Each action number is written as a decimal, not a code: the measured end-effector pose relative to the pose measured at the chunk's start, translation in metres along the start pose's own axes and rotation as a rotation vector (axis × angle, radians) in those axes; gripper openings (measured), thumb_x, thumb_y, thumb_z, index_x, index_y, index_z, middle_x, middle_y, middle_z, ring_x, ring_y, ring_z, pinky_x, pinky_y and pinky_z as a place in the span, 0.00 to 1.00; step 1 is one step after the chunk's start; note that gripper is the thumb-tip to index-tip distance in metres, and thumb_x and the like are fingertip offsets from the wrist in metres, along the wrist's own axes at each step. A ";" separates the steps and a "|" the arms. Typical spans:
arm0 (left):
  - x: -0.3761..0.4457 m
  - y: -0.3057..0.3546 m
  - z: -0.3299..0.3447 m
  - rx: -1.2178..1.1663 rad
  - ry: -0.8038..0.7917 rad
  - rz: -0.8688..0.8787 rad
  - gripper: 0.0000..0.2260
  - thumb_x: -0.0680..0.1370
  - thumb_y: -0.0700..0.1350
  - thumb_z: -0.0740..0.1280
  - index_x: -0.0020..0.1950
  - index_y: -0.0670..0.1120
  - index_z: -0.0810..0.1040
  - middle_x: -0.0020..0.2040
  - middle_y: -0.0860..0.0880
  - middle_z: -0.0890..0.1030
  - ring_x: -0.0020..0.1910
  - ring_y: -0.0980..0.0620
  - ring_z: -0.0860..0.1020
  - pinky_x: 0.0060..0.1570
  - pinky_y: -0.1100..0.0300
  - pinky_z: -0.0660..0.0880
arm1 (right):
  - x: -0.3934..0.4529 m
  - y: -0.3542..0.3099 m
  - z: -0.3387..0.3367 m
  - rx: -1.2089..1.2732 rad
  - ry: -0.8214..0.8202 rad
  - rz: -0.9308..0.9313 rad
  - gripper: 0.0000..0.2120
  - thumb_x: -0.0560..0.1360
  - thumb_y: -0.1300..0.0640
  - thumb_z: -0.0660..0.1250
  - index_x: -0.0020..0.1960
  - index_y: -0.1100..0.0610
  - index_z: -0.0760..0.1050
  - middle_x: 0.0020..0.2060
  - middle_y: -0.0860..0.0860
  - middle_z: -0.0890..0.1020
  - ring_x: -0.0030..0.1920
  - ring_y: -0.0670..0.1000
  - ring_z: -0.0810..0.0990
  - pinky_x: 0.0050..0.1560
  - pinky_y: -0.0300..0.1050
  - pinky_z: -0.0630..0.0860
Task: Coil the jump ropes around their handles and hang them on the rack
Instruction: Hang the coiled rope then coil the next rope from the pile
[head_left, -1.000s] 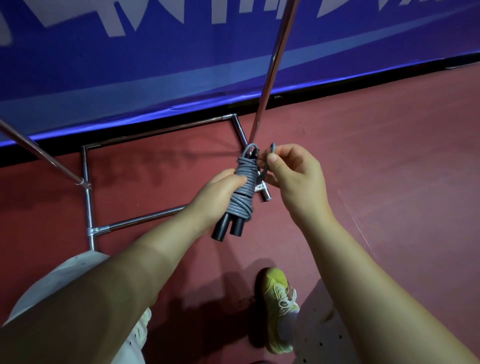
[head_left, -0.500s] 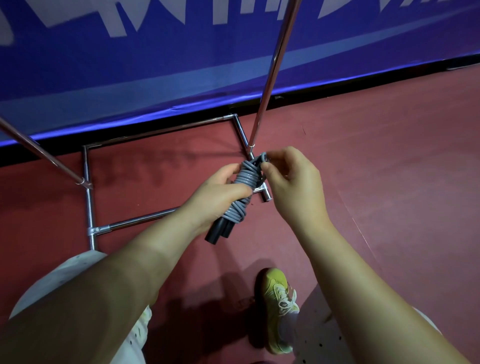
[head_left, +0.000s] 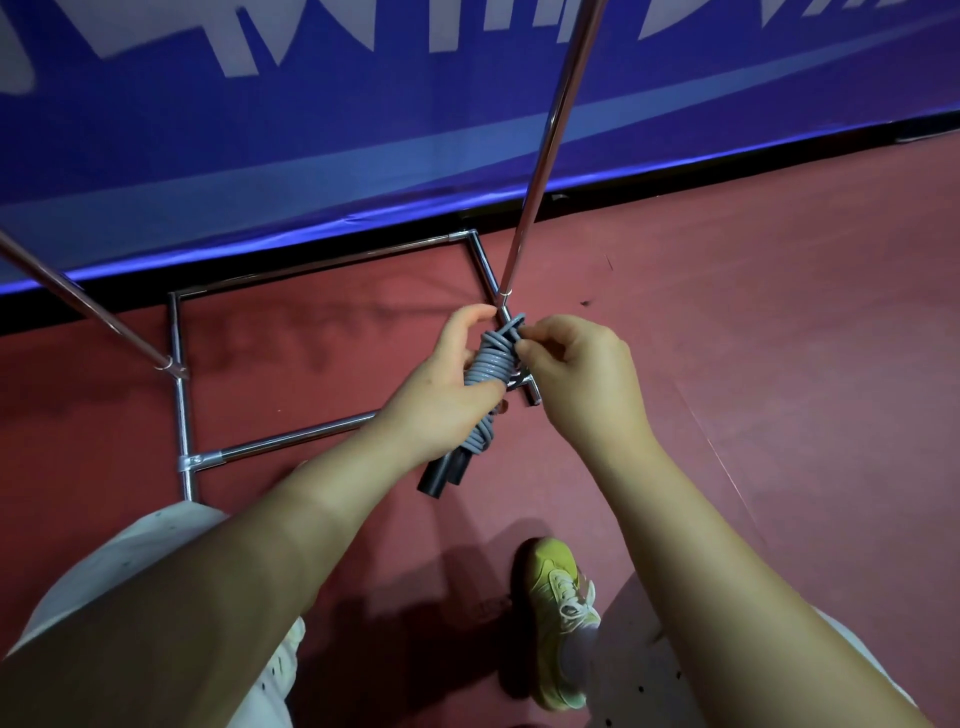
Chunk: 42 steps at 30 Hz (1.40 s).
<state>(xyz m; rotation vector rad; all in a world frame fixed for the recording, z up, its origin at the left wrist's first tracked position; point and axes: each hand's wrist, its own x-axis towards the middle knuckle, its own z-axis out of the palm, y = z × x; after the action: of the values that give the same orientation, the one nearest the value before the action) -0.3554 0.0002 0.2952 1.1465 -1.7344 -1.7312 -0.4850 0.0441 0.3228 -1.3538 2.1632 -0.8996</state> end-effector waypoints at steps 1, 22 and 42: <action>0.000 -0.002 -0.001 0.026 -0.011 0.009 0.27 0.75 0.34 0.63 0.54 0.68 0.64 0.42 0.49 0.79 0.36 0.51 0.80 0.40 0.50 0.78 | 0.001 0.000 -0.001 0.006 -0.030 0.019 0.05 0.74 0.60 0.67 0.46 0.54 0.82 0.33 0.42 0.78 0.38 0.48 0.76 0.39 0.42 0.70; -0.006 0.004 -0.019 -0.226 -0.146 -0.081 0.20 0.76 0.28 0.59 0.52 0.55 0.69 0.41 0.47 0.78 0.37 0.45 0.82 0.30 0.52 0.77 | 0.001 0.005 -0.005 0.576 -0.148 0.148 0.10 0.73 0.70 0.68 0.42 0.56 0.79 0.36 0.53 0.82 0.39 0.54 0.82 0.47 0.50 0.80; -0.005 0.002 -0.017 -0.132 -0.086 -0.060 0.12 0.80 0.34 0.60 0.51 0.53 0.68 0.41 0.48 0.79 0.33 0.49 0.81 0.28 0.57 0.76 | -0.016 0.001 0.015 0.407 0.038 0.092 0.12 0.74 0.64 0.68 0.50 0.48 0.81 0.35 0.42 0.81 0.33 0.36 0.76 0.38 0.31 0.71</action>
<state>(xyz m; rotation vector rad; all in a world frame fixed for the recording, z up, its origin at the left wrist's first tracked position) -0.3396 -0.0063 0.3002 1.0919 -1.6217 -1.9260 -0.4691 0.0540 0.3121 -1.0366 1.9126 -1.2540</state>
